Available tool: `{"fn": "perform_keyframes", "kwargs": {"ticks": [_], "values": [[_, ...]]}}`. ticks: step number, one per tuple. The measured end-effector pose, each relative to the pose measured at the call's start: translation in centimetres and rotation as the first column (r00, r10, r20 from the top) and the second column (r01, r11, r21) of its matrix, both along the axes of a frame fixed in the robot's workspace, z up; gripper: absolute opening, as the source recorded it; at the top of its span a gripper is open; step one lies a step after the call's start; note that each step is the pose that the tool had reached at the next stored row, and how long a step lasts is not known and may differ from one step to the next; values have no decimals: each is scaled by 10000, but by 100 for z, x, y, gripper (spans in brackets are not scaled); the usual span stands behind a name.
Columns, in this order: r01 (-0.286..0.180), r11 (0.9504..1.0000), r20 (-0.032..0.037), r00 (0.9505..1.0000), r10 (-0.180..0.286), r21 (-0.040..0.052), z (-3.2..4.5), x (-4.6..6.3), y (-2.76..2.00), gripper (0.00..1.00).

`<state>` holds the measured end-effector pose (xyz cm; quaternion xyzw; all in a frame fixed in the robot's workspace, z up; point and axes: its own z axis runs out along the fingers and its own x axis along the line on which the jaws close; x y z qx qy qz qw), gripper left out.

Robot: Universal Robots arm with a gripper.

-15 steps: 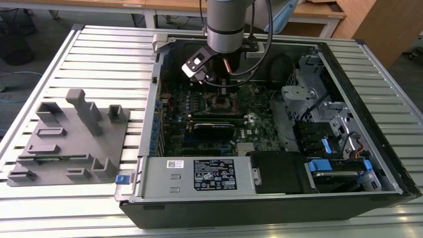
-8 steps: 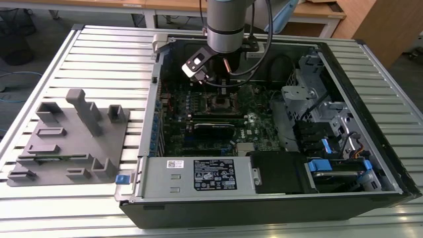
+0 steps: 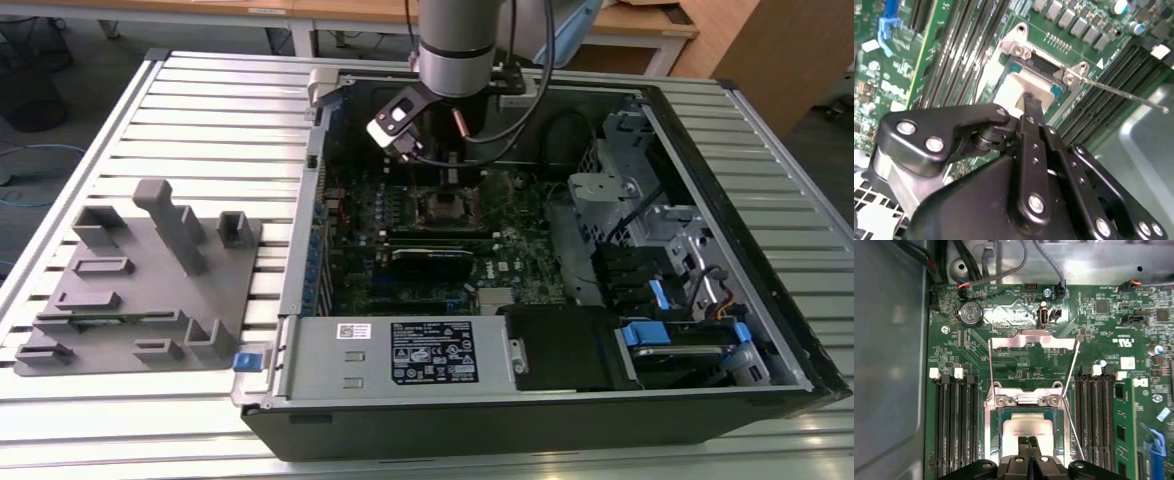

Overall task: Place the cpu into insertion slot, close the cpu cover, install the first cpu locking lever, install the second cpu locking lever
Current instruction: 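Place the cpu into insertion slot, then close the cpu cover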

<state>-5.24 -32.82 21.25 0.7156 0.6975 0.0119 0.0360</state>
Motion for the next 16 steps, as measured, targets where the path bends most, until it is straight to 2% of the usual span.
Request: {"fn": "perform_keyframes", "kwargs": {"ticks": [6,16], "values": [[-1,10000,-1,10000,1,-1,109,0,0,11],[-1,10000,-1,10000,1,0,122,0,0,11]]}}
